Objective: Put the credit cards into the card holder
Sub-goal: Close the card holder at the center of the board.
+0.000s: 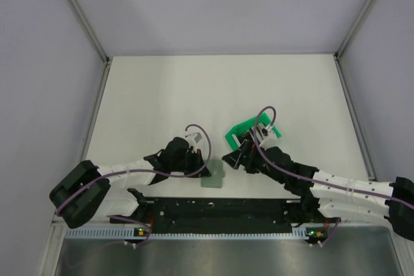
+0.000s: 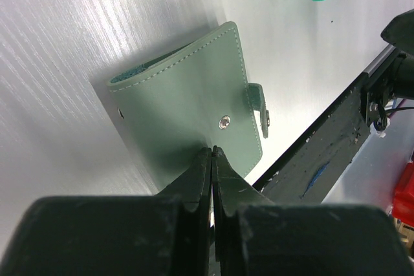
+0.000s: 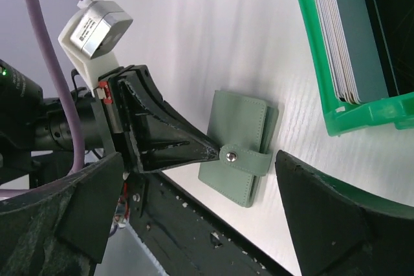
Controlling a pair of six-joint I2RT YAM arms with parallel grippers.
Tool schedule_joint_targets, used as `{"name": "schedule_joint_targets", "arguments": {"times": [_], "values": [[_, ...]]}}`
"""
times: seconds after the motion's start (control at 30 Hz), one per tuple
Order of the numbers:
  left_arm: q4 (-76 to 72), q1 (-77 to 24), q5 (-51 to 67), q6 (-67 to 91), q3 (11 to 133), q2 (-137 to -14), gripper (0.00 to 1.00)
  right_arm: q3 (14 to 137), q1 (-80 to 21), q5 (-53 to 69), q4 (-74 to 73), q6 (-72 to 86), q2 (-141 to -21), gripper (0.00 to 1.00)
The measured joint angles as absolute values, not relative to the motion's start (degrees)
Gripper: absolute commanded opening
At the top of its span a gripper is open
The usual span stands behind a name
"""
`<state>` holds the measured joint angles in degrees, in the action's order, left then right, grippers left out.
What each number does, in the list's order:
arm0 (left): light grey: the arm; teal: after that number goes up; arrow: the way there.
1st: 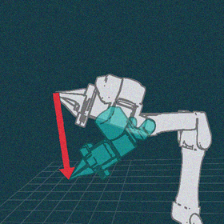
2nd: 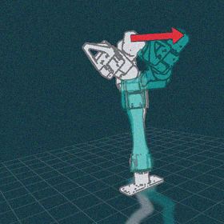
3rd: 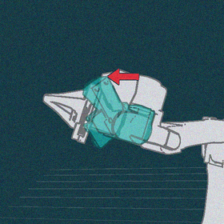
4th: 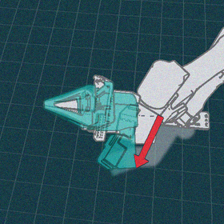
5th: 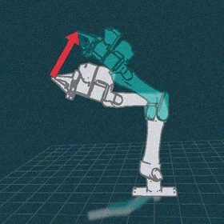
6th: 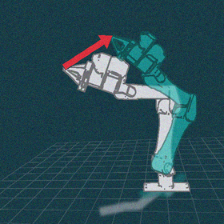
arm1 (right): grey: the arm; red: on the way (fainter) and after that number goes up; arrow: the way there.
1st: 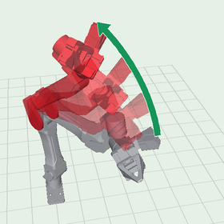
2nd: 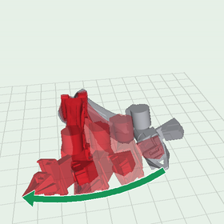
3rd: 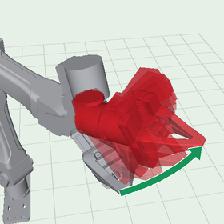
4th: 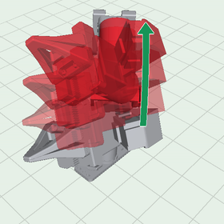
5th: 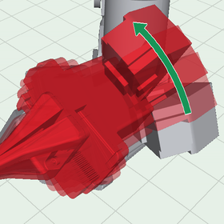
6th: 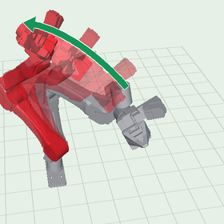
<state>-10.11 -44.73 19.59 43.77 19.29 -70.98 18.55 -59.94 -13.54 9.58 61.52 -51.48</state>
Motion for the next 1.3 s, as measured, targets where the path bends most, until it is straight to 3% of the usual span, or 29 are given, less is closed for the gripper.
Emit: {"name": "schedule_joint_targets", "arguments": {"times": [0.1,0.17,0.23,0.7,1.3], "values": [[-10.07,-44.73,19.59,43.77,19.31,-70.96,0.02,18.06,-59.94,-12.91,10.04,60.55,-50.98,0.63],[-9.87,-44.73,19.57,43.77,19.4,-70.89,0.02,18.57,-59.9,-13.04,7.94,60.12,-51.48,0.21],[-9.69,-44.73,19.46,43.77,19.4,-70.63,0.01,19.64,-59.83,-13.02,5.89,59.4,-53.04,0.02],[-8.54,-44.73,18.96,43.79,19.49,-69.84,0.0,26.7,-59.88,-8.29,3.46,59.11,-70.61,0.0],[-7.86,-44.73,19.77,43.27,19.51,-68.45,0.01,28.21,-61.87,-7.38,4.64,59.24,-73.6,0.0]]}}
